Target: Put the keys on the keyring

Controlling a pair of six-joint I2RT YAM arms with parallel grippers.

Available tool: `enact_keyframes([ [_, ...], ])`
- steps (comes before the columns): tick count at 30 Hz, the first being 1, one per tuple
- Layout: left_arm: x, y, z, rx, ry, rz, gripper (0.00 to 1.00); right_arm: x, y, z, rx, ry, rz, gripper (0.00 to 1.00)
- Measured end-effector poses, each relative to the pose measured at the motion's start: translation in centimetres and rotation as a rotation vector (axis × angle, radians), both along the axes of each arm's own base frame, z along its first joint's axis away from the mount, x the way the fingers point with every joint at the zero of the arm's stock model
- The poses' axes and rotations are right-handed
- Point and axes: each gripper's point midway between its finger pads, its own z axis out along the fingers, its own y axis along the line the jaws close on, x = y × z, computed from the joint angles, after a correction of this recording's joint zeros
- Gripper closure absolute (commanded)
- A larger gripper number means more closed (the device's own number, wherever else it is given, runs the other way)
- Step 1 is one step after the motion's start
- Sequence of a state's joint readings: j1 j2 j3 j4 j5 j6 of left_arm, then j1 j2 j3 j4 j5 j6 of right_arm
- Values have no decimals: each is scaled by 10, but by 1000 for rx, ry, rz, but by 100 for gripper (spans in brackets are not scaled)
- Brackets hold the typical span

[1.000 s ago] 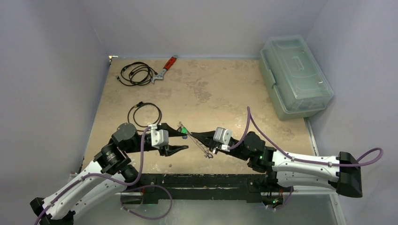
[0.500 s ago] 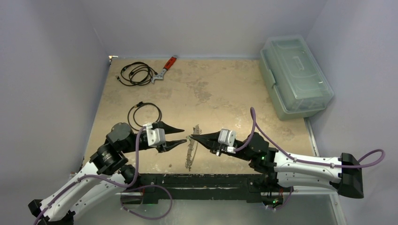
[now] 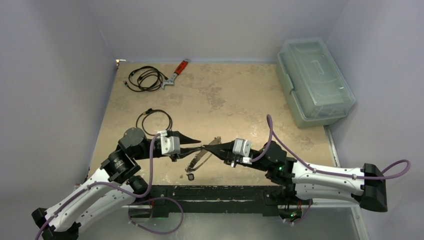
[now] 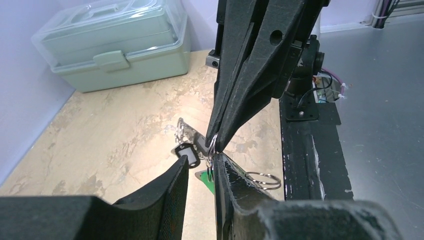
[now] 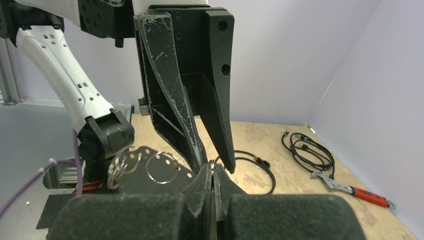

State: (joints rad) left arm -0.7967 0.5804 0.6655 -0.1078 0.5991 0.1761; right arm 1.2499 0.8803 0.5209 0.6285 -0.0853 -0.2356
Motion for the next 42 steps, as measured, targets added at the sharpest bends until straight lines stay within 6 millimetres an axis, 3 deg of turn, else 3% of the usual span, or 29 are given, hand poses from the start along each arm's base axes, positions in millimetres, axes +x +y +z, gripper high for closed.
enact_keyframes([
  [9, -6, -5, -3, -6, -3, -52, 82, -3, 1, 0, 1, -4, 19, 100],
  [11, -7, -6, -5, -3, 0, -64, 87, -4, 1, 0, 1, -2, 22, 100],
  [13, -9, -7, -7, 1, 4, -79, 100, -5, 1, 0, 1, 0, 30, 100],
  [20, -12, -8, -3, -15, -13, -98, 100, -9, 1, 5, 24, 2, 48, 100],
  [24, -11, -6, -8, 14, -21, -87, 100, -9, 2, 2, 18, 22, 52, 59],
  [27, -5, -3, -17, 68, -15, -58, 100, -9, 2, 2, 22, 38, 52, 43],
  [35, 6, 6, -33, 222, 11, -6, 100, 5, -8, 4, -27, 67, -42, 45],
  [42, 8, 15, -31, 297, 28, 26, 100, 21, -8, -4, -177, 89, -125, 51],
])
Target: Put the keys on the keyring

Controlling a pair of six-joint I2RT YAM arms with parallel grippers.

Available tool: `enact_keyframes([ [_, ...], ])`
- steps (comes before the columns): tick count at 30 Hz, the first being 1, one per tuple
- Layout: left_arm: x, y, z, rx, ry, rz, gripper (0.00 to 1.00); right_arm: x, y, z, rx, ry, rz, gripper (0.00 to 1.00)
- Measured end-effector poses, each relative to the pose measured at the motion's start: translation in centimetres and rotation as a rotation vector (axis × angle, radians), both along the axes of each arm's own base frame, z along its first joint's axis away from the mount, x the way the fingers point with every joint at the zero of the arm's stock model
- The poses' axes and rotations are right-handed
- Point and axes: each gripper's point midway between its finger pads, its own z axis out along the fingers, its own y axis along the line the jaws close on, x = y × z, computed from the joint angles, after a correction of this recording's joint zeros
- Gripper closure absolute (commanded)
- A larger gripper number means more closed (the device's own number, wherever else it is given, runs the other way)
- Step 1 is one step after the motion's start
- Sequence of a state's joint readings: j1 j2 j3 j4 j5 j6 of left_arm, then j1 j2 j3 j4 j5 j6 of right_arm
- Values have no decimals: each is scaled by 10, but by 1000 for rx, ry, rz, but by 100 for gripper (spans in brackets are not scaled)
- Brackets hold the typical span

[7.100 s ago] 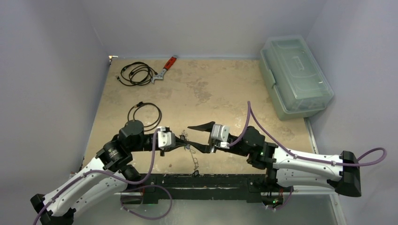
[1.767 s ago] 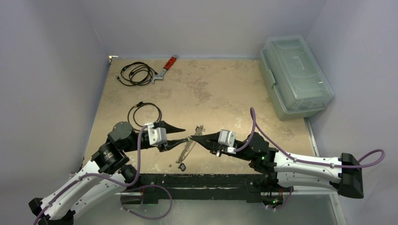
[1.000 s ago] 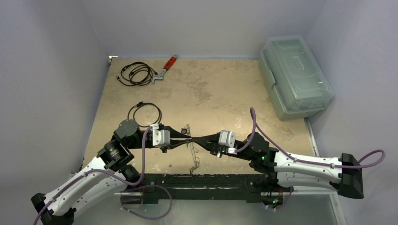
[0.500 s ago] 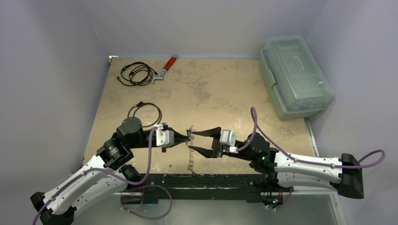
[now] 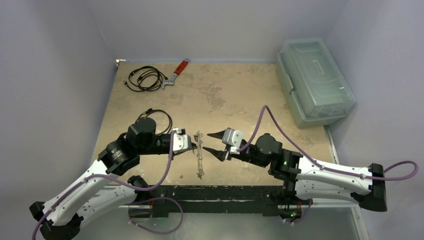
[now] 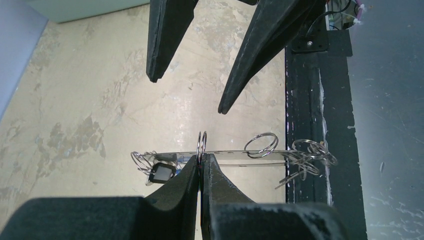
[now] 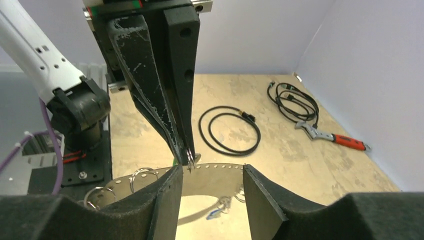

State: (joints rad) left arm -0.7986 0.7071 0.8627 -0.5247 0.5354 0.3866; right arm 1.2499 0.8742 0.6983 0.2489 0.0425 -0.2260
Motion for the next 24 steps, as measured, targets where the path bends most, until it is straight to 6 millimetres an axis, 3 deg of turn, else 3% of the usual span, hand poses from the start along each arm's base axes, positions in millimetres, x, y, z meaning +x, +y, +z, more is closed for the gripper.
enact_keyframes([
  [12, -6, 11, -11, 76, 62, 22, 100, 3, 19, -32, -185, 2, 32, 59],
  [24, -8, 12, -12, 79, 77, 19, 100, -2, 31, -41, -214, 5, 83, 67],
])
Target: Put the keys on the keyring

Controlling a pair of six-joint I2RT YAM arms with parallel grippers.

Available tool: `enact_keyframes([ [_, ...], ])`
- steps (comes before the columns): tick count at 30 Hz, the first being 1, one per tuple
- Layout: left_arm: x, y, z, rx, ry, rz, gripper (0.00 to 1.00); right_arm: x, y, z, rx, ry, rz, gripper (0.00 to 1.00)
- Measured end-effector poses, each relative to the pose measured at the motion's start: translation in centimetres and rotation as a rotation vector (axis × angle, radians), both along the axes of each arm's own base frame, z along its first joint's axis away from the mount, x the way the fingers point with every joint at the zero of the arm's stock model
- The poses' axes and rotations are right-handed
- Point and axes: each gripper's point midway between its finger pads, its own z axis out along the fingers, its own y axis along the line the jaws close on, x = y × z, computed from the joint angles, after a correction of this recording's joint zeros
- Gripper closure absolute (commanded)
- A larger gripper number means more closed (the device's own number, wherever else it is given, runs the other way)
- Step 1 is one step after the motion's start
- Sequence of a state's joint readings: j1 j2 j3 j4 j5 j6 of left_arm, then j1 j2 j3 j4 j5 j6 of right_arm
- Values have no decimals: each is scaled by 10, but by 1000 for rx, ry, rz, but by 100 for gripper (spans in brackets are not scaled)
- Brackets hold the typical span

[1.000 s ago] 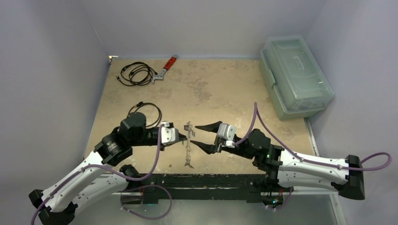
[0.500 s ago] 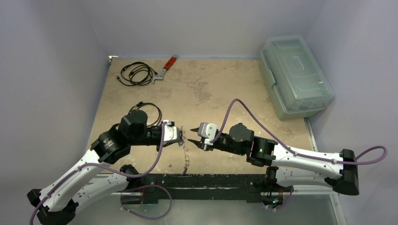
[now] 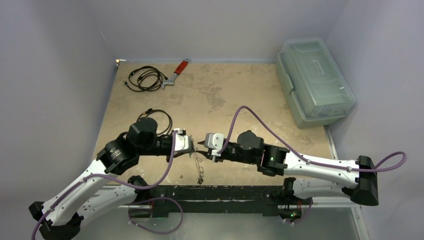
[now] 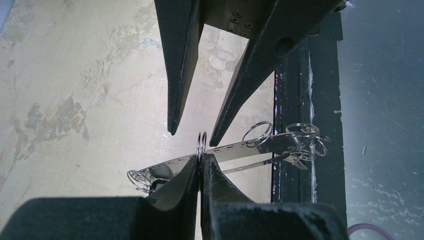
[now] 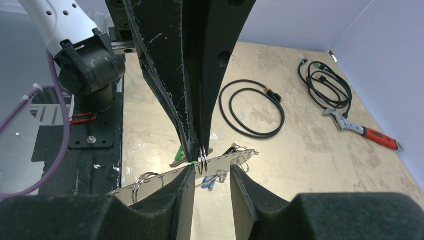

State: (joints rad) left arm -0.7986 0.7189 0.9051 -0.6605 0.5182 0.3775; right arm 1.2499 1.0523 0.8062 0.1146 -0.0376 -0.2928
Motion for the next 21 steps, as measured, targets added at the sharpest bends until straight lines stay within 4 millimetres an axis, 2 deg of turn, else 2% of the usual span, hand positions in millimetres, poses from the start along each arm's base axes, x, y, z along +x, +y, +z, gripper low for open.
enact_keyframes([
  [13, 0, -1, -1, 2, 6, -5, 100, 1, 6, -3, -6, -5, 10, 79],
  [21, 2, -3, -2, 2, 3, -2, 100, 0, 6, -3, -8, -5, 13, 99],
])
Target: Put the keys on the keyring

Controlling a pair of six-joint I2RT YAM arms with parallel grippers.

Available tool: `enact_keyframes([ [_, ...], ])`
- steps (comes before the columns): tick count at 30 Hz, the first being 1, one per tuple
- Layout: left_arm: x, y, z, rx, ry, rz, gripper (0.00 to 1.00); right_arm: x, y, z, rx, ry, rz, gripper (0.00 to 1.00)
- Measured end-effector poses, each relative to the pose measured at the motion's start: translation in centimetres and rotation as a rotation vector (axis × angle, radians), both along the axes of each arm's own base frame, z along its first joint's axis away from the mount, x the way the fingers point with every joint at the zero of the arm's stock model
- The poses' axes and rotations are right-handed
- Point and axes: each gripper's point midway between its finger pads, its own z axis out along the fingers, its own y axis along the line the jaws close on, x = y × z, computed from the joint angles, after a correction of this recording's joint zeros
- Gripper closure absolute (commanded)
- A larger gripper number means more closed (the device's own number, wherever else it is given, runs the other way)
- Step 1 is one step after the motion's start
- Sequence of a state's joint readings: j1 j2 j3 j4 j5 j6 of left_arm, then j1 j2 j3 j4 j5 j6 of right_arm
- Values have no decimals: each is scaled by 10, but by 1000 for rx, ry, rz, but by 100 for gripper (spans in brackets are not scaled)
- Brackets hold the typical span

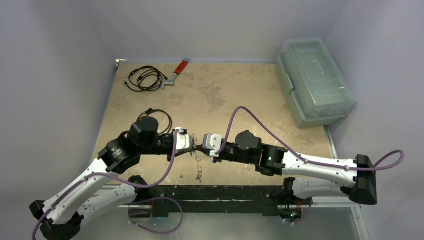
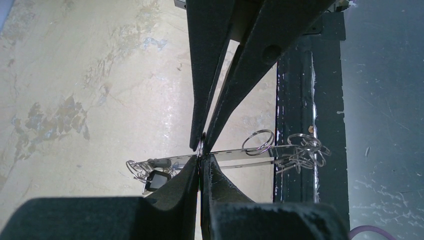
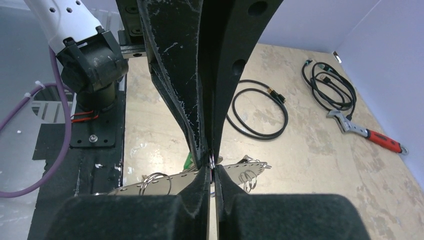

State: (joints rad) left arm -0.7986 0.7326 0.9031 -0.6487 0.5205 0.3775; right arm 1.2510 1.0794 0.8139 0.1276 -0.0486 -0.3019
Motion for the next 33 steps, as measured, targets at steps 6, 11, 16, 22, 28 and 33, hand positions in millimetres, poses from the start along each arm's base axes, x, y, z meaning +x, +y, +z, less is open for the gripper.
enact_keyframes([
  [6, 1, 0, 0, 1, -1, 2, 89, -1, 0, 0, 1, 2, 2, 100],
  [11, 1, 0, 4, -17, -11, 8, 48, -2, -4, 5, 37, -10, 2, 100],
  [16, -5, 7, 19, -79, -63, 17, 50, -7, -17, 21, 113, -35, 8, 100],
  [22, -13, 11, 36, -186, -126, 14, 57, -14, -26, 51, 214, -66, 29, 100],
  [28, -13, 6, 35, -232, -111, 15, 63, -17, -27, 54, 226, -65, 42, 100],
  [33, -13, 0, 48, -285, -119, 1, 68, -19, -27, 52, 223, -58, 49, 100],
])
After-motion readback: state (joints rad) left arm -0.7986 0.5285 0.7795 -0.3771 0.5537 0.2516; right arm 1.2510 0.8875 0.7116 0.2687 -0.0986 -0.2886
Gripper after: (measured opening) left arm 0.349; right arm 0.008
